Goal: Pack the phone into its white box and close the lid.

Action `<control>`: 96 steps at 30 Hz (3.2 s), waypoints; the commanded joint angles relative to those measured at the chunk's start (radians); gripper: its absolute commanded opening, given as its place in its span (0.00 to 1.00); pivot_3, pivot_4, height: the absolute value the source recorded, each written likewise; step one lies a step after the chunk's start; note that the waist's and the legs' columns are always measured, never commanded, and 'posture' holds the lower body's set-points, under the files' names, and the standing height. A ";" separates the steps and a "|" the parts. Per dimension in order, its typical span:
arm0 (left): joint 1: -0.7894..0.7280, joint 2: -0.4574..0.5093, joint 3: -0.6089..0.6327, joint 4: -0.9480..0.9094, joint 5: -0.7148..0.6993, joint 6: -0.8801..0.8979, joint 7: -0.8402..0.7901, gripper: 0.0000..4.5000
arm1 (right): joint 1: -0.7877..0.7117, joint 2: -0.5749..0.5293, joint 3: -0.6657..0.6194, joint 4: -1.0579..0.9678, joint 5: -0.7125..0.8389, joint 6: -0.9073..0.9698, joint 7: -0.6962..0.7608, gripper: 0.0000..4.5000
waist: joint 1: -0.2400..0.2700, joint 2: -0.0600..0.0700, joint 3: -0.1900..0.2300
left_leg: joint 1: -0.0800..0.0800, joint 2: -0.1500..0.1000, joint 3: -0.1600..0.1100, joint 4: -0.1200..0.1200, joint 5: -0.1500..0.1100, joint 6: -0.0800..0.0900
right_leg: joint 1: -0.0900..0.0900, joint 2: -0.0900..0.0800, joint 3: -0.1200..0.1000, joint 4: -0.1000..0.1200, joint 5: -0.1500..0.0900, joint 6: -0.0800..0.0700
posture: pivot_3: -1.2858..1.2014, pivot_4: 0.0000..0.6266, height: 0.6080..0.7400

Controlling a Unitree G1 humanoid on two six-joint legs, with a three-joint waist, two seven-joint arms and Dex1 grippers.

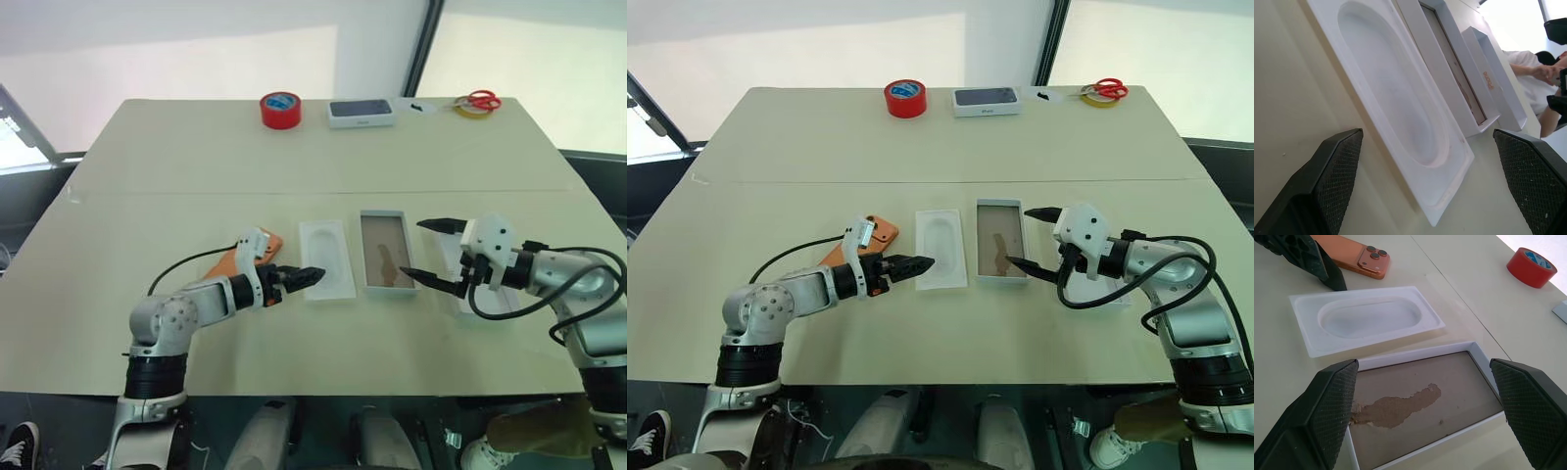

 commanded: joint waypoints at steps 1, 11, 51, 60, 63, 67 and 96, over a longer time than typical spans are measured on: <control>-0.017 -0.007 0.003 0.043 -0.005 -0.009 -0.010 1.00 | -0.010 0.003 -0.008 -0.031 -0.003 -0.019 -0.009 1.00 | 0.001 0.000 0.000 | 0.000 0.000 0.000 0.000 0.000 0.000 | 0.000 0.000 0.000 0.000 0.000 0.000 | 0.52 0.24 0.97; -0.075 0.003 -0.074 0.154 0.052 -0.056 -0.065 1.00 | -0.012 0.007 -0.008 -0.051 -0.003 -0.009 -0.019 1.00 | 0.020 0.000 0.000 | 0.000 0.000 0.000 0.002 0.000 0.000 | 0.001 0.000 0.000 0.000 0.000 0.000 | 0.52 0.24 0.97; -0.231 -0.005 0.266 0.111 -0.155 0.235 0.116 0.00 | -0.185 0.032 0.288 0.248 -0.146 -0.102 0.277 0.00 | 0.016 -0.002 0.001 | 0.000 0.000 0.000 0.002 0.000 -0.001 | 0.000 0.001 0.000 0.001 0.000 0.000 | 0.52 0.24 0.97; -0.263 -0.048 0.312 0.130 -0.216 0.249 0.155 0.00 | -0.183 0.168 0.343 0.099 -0.160 0.021 0.185 0.00 | 0.016 -0.002 0.001 | 0.000 0.000 0.000 0.002 0.000 -0.001 | 0.000 0.001 0.000 0.001 0.000 0.000 | 0.52 0.24 0.97; -0.258 -0.050 0.294 0.121 -0.208 0.236 0.151 0.00 | -0.184 0.198 0.349 0.070 -0.139 0.082 0.167 0.00 | 0.018 -0.002 0.001 | 0.000 0.000 0.000 0.002 0.000 -0.001 | 0.000 0.001 0.000 0.001 0.000 0.001 | 0.52 0.24 0.97; -0.251 -0.049 0.285 0.120 -0.208 0.234 0.147 0.00 | -0.185 0.215 0.328 0.048 -0.110 0.140 0.138 0.30 | 0.017 -0.002 0.001 | 0.000 0.000 0.000 0.002 0.000 -0.001 | 0.000 0.001 0.000 0.001 0.000 0.001 | 0.52 0.24 0.97; -0.214 -0.083 0.110 0.184 -0.131 0.219 0.116 0.00 | -0.070 0.046 -0.001 0.039 0.026 0.069 0.056 0.85 | 0.017 -0.003 0.001 | -0.001 0.000 0.000 0.002 0.000 -0.001 | 0.000 0.000 0.000 0.000 0.000 0.000 | 0.52 0.24 0.97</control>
